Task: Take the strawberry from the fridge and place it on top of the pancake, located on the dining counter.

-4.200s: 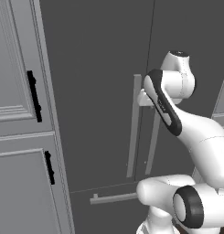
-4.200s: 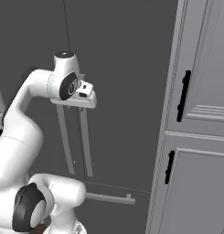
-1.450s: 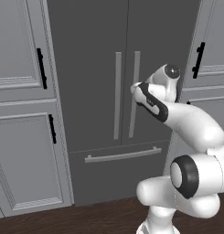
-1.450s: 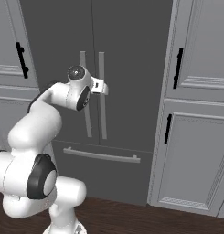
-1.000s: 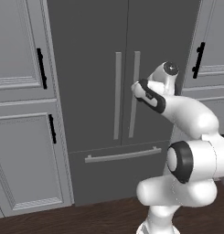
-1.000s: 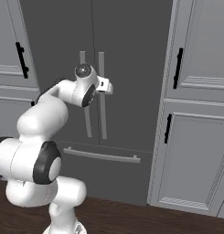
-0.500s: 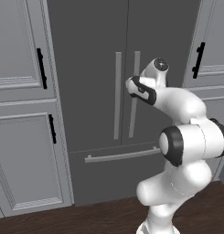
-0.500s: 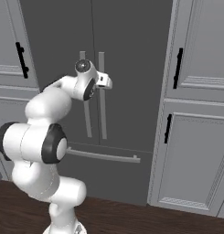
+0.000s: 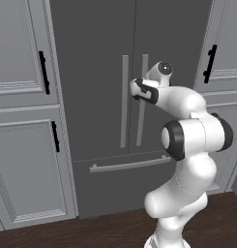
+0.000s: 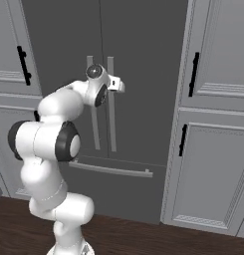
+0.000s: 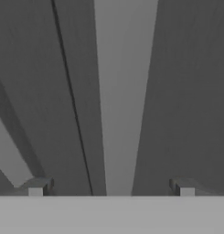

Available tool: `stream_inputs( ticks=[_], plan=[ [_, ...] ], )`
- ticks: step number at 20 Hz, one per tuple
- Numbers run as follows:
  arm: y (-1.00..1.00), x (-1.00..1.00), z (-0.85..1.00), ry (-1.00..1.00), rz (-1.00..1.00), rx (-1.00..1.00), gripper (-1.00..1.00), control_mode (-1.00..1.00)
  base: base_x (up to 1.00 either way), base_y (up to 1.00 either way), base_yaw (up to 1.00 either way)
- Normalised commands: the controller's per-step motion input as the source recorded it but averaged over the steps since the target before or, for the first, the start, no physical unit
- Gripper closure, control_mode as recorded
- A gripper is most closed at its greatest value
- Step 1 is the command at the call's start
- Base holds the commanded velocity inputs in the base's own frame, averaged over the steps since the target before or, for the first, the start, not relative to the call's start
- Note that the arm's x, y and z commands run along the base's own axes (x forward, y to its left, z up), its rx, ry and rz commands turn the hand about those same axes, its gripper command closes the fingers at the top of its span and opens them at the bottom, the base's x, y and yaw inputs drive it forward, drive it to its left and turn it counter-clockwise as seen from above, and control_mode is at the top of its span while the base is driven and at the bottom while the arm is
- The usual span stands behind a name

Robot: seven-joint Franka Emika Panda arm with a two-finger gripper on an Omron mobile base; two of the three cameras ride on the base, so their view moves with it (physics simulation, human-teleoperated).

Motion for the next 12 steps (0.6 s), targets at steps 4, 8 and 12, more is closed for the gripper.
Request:
stream_inputs(
  ticks=[4,8,12],
  plan=[
    [0.00,0.51,0.00,0.00,0.00,0.00,-1.00,-1.00,0.00,0.00,0.00],
    [-0.06,0.52,0.00,0.00,0.00,0.00,-1.00,-1.00,0.00,0.00,0.00],
    [-0.15,0.40,0.00,0.00,0.00,0.00,-1.00,-1.00,0.00,0.00,0.00]
  ],
)
